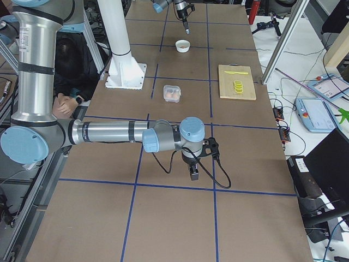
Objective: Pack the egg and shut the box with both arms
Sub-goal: 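Reach the left gripper down into the white bowl and grasp the brown egg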
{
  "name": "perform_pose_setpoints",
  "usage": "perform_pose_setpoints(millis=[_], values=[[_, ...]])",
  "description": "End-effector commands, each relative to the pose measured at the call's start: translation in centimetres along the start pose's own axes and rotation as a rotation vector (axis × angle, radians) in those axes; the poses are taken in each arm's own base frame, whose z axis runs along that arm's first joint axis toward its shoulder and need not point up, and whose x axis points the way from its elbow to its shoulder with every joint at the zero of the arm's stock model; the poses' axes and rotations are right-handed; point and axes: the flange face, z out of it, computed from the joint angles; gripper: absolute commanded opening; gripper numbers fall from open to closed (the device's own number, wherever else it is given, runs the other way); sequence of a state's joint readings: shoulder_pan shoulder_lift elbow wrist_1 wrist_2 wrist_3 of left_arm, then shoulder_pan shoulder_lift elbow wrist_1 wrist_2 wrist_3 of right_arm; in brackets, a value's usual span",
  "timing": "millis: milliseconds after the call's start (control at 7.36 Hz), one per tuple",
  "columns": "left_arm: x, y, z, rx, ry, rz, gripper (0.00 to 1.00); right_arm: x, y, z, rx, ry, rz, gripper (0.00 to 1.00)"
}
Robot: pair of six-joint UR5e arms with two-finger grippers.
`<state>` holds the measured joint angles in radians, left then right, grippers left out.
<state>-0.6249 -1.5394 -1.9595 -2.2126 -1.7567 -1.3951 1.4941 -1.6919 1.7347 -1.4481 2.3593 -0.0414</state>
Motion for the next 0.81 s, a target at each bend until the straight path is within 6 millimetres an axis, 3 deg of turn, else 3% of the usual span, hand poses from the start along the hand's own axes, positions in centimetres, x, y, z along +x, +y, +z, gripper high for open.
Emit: perform_pose_setpoints(millis=[0,679], values=[[2.5,1.3,2.6,-0.012,-0.061,-0.014,0.66,0.1,0.2,0.1,-0.003,0.0,0.003,1.0],[2.7,4.2,4.3,-0.061,-0.077,0.017,0.66,0.2,0.2,0.2,-0.004,0.0,0.003,1.0]])
